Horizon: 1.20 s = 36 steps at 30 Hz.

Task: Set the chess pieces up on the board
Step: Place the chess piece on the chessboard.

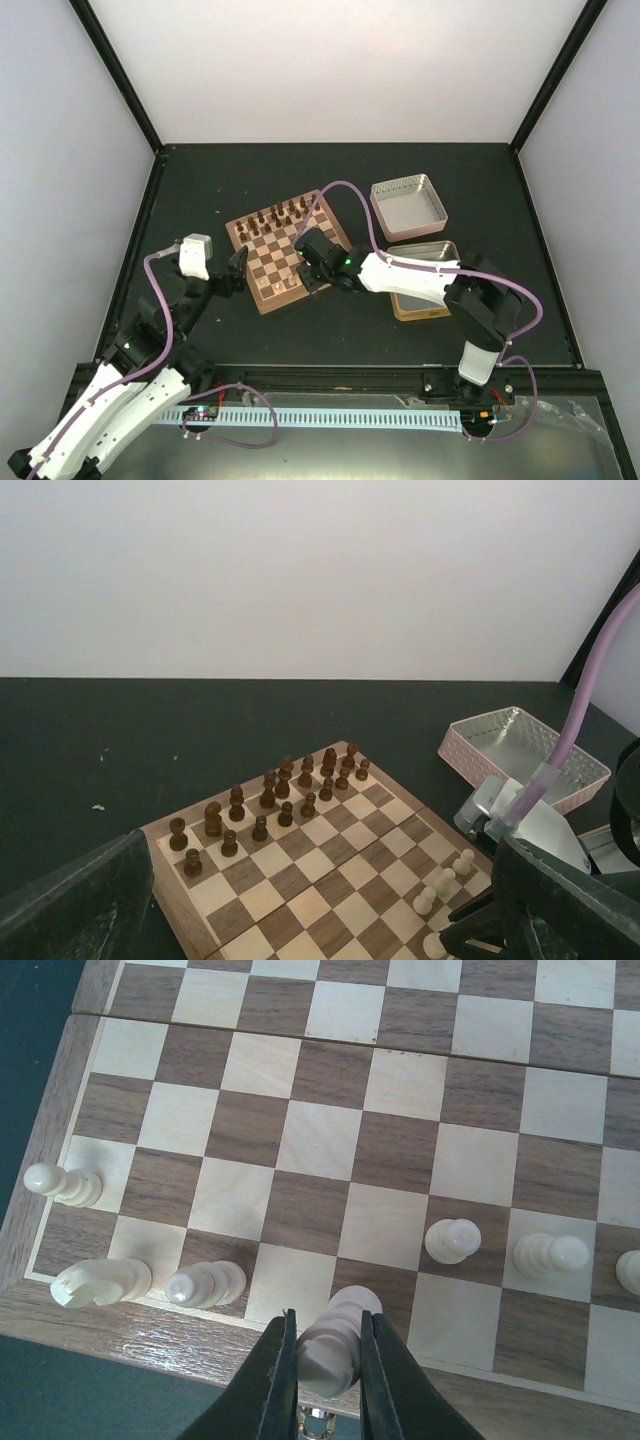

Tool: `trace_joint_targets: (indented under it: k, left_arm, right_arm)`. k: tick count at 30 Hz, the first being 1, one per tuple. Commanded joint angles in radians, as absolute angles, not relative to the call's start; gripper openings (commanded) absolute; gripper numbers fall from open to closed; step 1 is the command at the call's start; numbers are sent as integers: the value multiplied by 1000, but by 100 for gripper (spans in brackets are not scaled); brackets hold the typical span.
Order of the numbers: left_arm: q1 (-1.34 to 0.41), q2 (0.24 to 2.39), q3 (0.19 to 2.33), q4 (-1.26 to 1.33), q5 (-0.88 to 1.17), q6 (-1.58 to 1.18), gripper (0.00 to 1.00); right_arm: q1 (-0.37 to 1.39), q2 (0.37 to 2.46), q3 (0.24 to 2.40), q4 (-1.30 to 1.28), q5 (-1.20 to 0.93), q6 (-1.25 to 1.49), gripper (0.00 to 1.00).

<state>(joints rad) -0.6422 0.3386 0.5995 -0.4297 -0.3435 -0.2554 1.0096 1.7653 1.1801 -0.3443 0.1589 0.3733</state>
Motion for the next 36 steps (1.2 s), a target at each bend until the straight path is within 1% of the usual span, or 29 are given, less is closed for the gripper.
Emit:
trace_joint_targets:
  k: [1, 8, 12, 19, 25, 28, 31, 36]
  left_arm:
    - [-635, 342, 598, -435, -354, -258, 94]
    - [-637, 343, 597, -435, -351, -263, 94]
    - [-636, 343, 596, -434, -350, -265, 95]
    - [-637, 348, 595, -433, -344, -268, 95]
    - [-636, 347, 595, -432, -342, -270, 95]
    - [-636, 350, 595, -430, -340, -271, 95]
    - [-637, 351, 596, -428, -338, -271, 95]
    - [-636, 349, 597, -428, -333, -276, 95]
  right_arm:
    - [1014, 1779, 1167, -296, 188, 386, 4]
    - [1014, 1800, 1153, -281, 202, 397, 4]
    - [1014, 1810, 1146, -285, 213, 402, 7]
    - [1014, 1819, 1143, -290, 212, 407, 18]
    - [1014, 1784, 1152, -318, 213, 434, 36]
    - [1013, 1759, 1163, -340, 226, 450, 42]
    - [1011, 1730, 1174, -356, 231, 463, 46]
    - [989, 1670, 1183, -405, 256, 509, 47]
